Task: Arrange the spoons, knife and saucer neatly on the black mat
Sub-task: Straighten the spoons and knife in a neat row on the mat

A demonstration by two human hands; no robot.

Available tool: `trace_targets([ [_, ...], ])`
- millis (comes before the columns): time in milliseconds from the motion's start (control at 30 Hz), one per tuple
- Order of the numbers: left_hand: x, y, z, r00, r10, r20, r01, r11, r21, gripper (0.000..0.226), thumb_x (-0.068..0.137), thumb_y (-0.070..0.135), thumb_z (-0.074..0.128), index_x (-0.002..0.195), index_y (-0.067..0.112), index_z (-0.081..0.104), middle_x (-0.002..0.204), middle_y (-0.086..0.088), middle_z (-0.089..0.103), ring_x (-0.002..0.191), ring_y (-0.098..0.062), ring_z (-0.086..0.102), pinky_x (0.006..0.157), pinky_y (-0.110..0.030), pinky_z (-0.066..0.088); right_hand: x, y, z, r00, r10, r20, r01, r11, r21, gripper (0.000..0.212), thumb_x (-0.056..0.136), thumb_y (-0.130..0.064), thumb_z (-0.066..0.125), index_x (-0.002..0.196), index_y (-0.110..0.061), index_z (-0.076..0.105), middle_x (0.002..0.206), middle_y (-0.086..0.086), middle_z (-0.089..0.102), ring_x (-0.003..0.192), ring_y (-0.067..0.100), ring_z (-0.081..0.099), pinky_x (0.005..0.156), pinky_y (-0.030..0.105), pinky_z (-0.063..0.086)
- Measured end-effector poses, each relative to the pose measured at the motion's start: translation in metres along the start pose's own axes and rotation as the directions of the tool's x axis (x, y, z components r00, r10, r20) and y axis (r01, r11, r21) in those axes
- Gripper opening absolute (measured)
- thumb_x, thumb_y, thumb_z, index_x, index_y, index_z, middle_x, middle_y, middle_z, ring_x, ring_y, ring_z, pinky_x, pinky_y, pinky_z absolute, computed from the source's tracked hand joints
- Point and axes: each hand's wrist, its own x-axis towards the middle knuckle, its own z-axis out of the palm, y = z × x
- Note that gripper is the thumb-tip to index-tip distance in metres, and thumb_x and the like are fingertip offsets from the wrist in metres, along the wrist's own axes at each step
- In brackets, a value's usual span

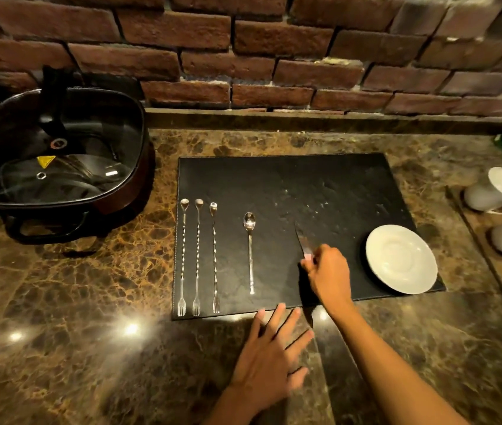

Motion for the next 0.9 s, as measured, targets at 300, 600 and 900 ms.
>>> trace_targets([
  [300,0.023,0.017,-0.001,0.999,-0.032,-0.019,0.032,0.999,0.01,0.063,0.088,0.07,0.047,0.144,0.041,0.046,0.157,-0.01,0.047,0.148,-0.038,0.041,0.112,-0.067,0.02,-0.001,0.003,0.011,0.994,-0.086,0.066,0.088,0.996,-0.019,0.013,0.089,-0.014,0.06,0.095,-0.003,0.059,0.101,0.021,0.062,0.092,0.039,0.06,0.075,0.041,0.046],
  [600,0.023,0.016,-0.001,0.999,-0.03,-0.039,0.03,0.999,0.016,0.06,0.089,0.071,0.045,0.143,0.044,0.049,0.157,-0.004,0.049,0.146,-0.034,0.043,0.111,-0.063,0.023,0.007,-0.014,0.019,0.986,-0.13,0.103,0.127,0.991,0.031,0.018,0.092,-0.017,0.06,0.099,-0.001,0.059,0.103,0.02,0.063,0.092,0.037,0.061,0.071,0.035,0.042],
  [900,0.023,0.017,0.0,0.993,-0.056,-0.103,0.052,0.998,-0.038,0.059,0.085,0.071,0.052,0.136,0.042,0.049,0.152,-0.003,0.052,0.148,-0.033,0.037,0.112,-0.063,0.024,0.007,-0.021,0.018,0.993,-0.113,-0.022,0.116,0.981,0.158,0.024,0.094,-0.026,0.051,0.097,-0.004,0.062,0.1,0.016,0.063,0.094,0.034,0.057,0.079,0.038,0.041],
])
